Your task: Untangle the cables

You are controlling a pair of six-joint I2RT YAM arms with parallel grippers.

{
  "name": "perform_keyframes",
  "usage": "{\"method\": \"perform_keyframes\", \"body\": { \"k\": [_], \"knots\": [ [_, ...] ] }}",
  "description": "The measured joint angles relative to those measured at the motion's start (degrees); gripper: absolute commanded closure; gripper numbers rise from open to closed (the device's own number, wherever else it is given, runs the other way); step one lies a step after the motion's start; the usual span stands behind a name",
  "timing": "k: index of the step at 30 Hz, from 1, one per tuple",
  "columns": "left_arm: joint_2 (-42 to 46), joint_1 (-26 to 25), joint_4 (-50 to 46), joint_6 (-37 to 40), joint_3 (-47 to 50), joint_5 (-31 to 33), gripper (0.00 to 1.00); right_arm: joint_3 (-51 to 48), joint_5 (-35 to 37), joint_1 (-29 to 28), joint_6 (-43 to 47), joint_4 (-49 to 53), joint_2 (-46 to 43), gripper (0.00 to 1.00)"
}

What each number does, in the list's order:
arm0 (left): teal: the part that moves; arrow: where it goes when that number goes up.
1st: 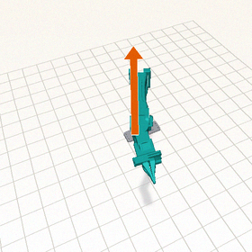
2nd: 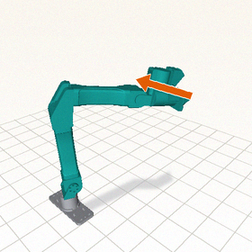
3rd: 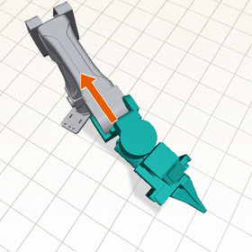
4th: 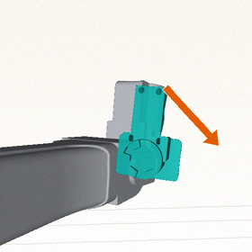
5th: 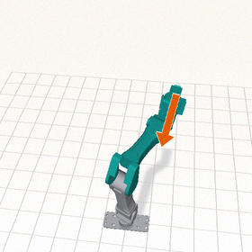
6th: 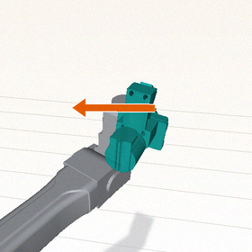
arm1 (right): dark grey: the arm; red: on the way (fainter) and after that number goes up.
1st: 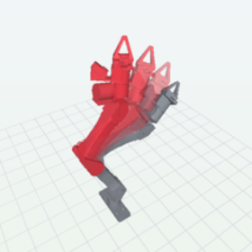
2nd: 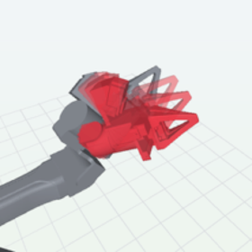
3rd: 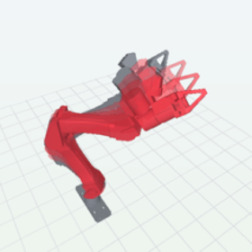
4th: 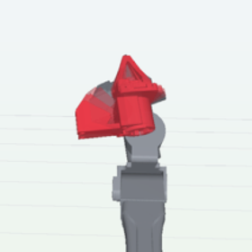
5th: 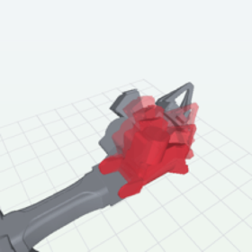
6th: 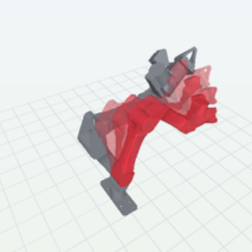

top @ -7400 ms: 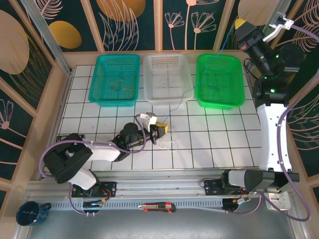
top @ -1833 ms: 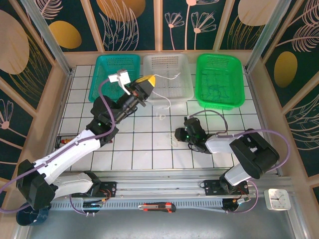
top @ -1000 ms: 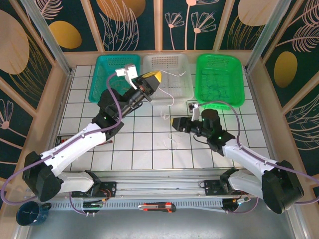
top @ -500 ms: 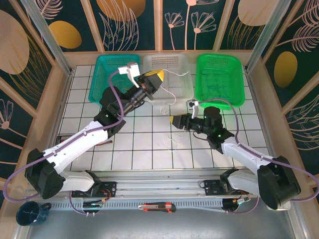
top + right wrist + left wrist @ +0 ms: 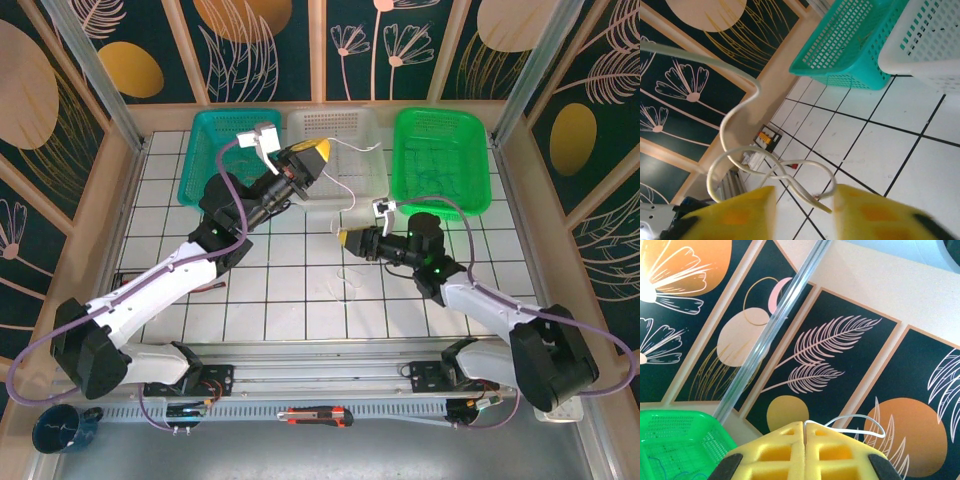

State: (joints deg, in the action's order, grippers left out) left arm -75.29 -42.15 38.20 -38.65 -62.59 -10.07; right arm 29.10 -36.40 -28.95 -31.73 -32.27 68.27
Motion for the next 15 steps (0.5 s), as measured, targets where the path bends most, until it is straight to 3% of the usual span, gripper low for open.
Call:
{"method": "perform_keyframes", "body": {
  "k": [1, 9, 15],
  "knots": [
    [-0.1, 0.0, 0.2, -0.1, 0.0, 0.0, 1.0, 0.0, -0.4, 0.0, -0.3, -0.6, 0.4, 1.0],
    [-0.8, 0.0, 0.5, 0.0, -0.6, 0.6, 1.0, -0.3, -1.1, 0.6, -1.2, -2.4, 1.1, 1.0],
    [-3.1, 0.7, -2.6, 4.9, -8.0, 3.3, 1.0, -4.1, 2.2, 2.8, -0.7, -2.2, 2.2, 1.0]
  ]
}}
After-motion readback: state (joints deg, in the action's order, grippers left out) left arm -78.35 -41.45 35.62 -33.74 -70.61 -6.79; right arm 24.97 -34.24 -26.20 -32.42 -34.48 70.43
